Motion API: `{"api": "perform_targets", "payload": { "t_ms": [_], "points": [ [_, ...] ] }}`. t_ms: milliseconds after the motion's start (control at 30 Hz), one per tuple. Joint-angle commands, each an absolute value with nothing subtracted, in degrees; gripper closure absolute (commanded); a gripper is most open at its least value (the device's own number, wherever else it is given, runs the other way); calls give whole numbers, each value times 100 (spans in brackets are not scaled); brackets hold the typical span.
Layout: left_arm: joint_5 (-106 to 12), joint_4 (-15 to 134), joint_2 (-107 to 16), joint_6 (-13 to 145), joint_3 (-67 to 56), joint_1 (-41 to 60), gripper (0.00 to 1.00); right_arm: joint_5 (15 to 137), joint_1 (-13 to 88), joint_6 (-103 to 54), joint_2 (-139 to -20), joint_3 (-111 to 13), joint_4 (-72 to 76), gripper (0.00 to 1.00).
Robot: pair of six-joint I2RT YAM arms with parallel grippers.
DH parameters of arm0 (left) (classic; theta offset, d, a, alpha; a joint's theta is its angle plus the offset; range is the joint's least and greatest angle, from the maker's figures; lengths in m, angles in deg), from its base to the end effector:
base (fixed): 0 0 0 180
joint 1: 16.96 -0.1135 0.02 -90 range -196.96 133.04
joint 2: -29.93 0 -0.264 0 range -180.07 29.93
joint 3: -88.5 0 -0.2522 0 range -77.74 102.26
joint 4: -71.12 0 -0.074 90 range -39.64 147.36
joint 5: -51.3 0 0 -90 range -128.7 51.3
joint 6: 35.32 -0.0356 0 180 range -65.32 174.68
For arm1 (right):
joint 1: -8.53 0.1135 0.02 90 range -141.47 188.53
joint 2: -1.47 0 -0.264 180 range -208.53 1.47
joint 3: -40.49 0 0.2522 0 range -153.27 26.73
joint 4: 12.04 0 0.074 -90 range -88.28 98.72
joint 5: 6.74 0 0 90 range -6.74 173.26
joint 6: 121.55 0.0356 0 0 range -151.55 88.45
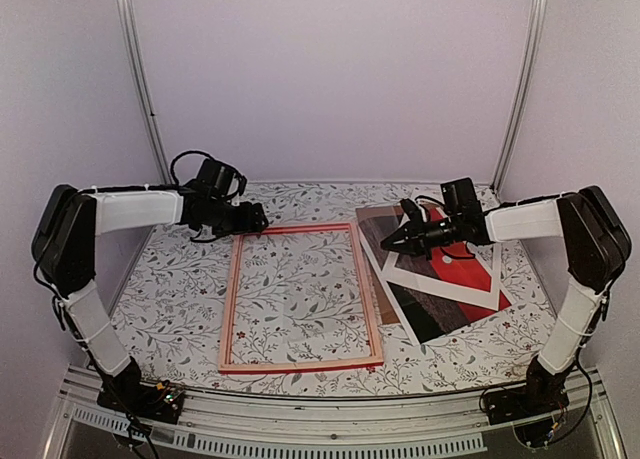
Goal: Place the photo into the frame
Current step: Place the glass panel at the frame body.
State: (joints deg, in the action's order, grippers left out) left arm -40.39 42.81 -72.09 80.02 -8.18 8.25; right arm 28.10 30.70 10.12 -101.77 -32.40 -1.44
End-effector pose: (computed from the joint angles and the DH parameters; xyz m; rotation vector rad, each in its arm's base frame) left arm 0.3511 -0.1665 0.2107 0.0114 2.4388 -0.4426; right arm 0.3310 0.1664 0.1812 -0.1572 2.4605 1.6419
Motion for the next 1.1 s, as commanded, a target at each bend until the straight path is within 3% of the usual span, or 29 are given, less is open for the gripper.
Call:
{"api": "perform_targets", "payload": {
  "t_ms": [0,367,433,533,1067],
  "points": [
    [-3887,3980,-6774,8123,-1426,345,16,2520,3197,1474,-9876,-3343,-660,100],
    [-4846,4567,-6285,8495,-2786,-194,15,2432,3619,2574,-9708,-3464,-1702,100],
    [-5018,4705,-6267,8547,-2947,-212,7,2454,3706,2669,-9691,-3527,-1772,100],
    [-5125,4837,-6209,8616,-3141,-236,2,2472,3835,2861,-9680,-3558,-1983,100],
    [-5401,5167,-5104,8960,-4013,-1268,3,2600,4659,3317,-10163,-4531,-2351,100]
  ]
}}
